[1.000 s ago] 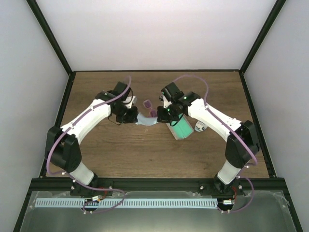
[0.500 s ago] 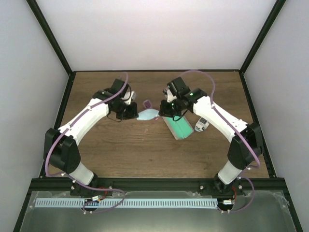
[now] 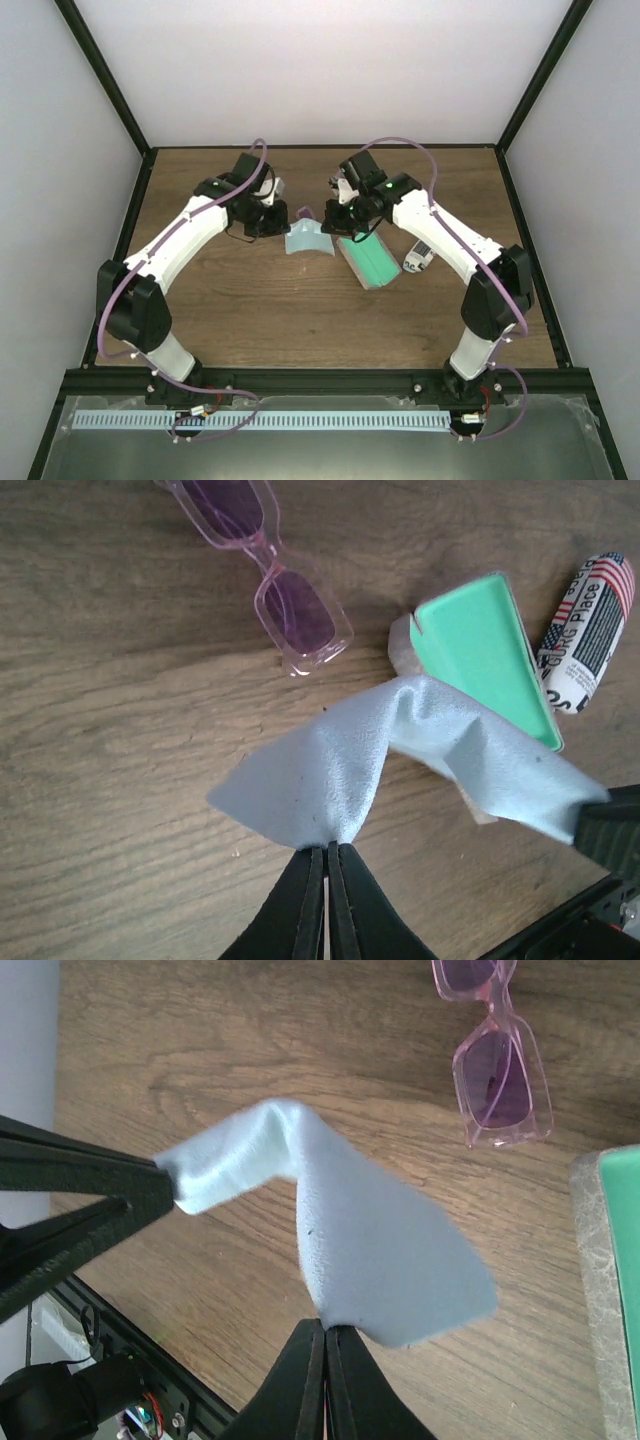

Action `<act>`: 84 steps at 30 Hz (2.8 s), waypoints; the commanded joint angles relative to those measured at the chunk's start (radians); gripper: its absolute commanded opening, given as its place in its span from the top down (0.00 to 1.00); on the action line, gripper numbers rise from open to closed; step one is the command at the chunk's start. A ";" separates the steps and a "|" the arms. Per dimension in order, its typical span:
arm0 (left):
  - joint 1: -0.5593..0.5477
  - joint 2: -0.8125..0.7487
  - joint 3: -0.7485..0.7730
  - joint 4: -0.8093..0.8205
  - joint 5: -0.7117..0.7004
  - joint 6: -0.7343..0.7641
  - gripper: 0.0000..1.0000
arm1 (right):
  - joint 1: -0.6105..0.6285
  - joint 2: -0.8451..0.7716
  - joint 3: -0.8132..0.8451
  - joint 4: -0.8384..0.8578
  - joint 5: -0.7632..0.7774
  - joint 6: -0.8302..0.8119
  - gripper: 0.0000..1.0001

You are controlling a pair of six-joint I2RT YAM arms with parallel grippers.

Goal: Organize the sunglasses
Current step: Place the glasses cleaning cloth at the center of the board.

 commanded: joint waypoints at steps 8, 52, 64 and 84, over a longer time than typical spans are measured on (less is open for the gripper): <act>0.002 -0.085 -0.248 0.064 0.023 -0.019 0.96 | 0.001 -0.065 -0.269 0.092 -0.069 -0.001 0.99; -0.063 0.187 -0.242 0.183 0.088 0.077 0.49 | 0.009 -0.026 -0.594 0.169 -0.072 0.018 0.98; -0.090 0.304 -0.180 0.202 0.026 0.080 0.53 | 0.022 -0.006 -0.597 0.184 -0.088 0.027 0.86; -0.102 0.361 -0.157 0.205 -0.015 0.075 0.65 | -0.026 0.042 -0.412 0.144 0.141 0.007 0.56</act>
